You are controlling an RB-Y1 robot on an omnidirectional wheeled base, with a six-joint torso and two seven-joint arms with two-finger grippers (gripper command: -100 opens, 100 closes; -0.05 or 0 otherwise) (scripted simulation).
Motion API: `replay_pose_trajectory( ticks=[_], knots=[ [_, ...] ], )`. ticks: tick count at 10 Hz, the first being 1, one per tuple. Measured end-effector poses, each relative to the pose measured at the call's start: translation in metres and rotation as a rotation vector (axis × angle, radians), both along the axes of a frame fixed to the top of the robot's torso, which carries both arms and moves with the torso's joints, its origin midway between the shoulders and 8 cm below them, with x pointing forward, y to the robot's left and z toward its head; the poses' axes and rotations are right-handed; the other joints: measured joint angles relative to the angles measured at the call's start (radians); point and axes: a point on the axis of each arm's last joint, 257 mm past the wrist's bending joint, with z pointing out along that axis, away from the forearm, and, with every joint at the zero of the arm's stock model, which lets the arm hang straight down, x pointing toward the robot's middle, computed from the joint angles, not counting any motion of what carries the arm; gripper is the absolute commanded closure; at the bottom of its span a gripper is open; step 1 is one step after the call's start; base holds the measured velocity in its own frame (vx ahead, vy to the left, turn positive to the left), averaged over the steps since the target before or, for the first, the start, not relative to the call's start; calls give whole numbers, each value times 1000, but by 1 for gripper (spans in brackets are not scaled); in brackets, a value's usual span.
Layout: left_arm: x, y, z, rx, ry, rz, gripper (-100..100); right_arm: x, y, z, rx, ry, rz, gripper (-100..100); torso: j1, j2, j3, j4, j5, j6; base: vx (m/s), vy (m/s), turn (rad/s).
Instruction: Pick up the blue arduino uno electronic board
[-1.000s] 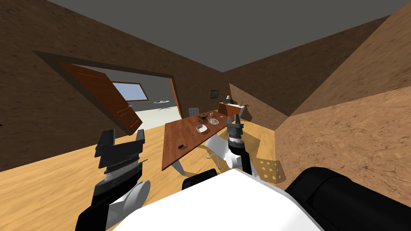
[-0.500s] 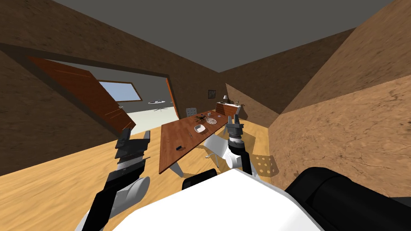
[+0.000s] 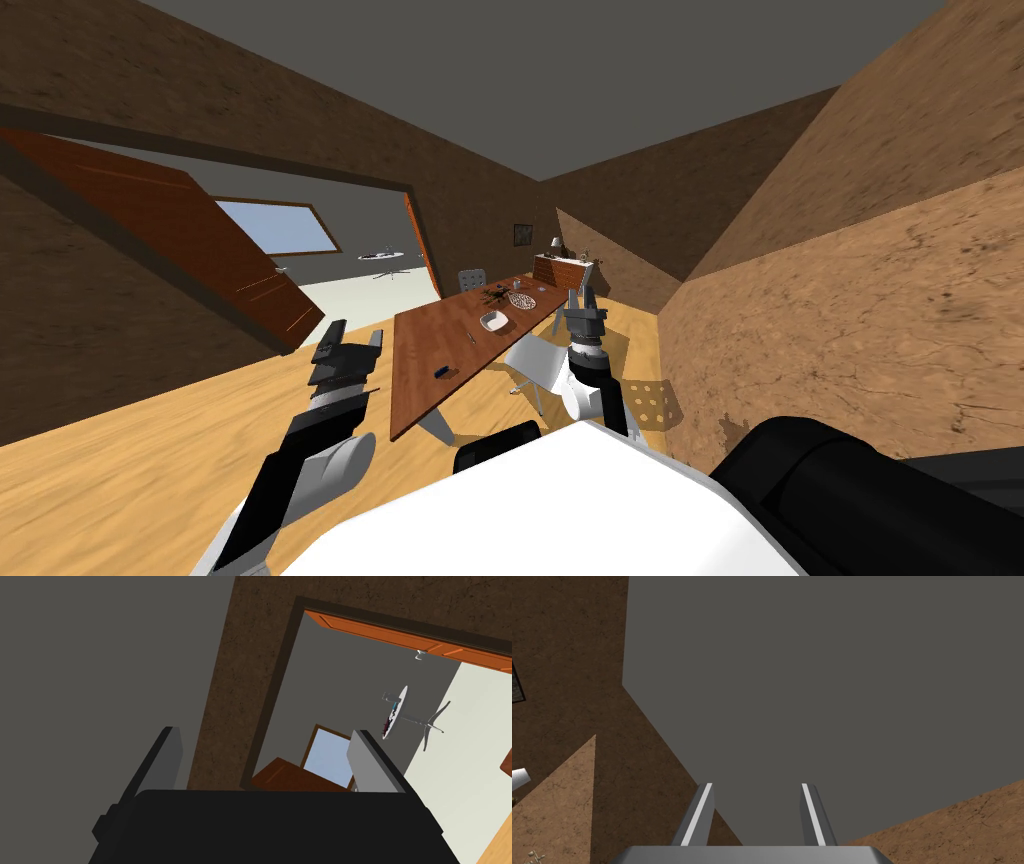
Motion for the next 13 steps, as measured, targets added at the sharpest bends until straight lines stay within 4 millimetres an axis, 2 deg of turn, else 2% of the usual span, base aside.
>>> replay_pose_trajectory(
  ticks=[5, 13],
  knots=[
    [38, 19, -45, -69, 148, 0, -100, 0, 0, 0, 0, 0, 0, 0, 0, 0, 0, 0, 0, 0, 2, 5, -81],
    [87, 31, -127, -204, 398, -13, -100, 0, 0, 0, 0, 0, 0, 0, 0, -1, 0, 0, 0, 0, 4, 3, -77]
  ],
)
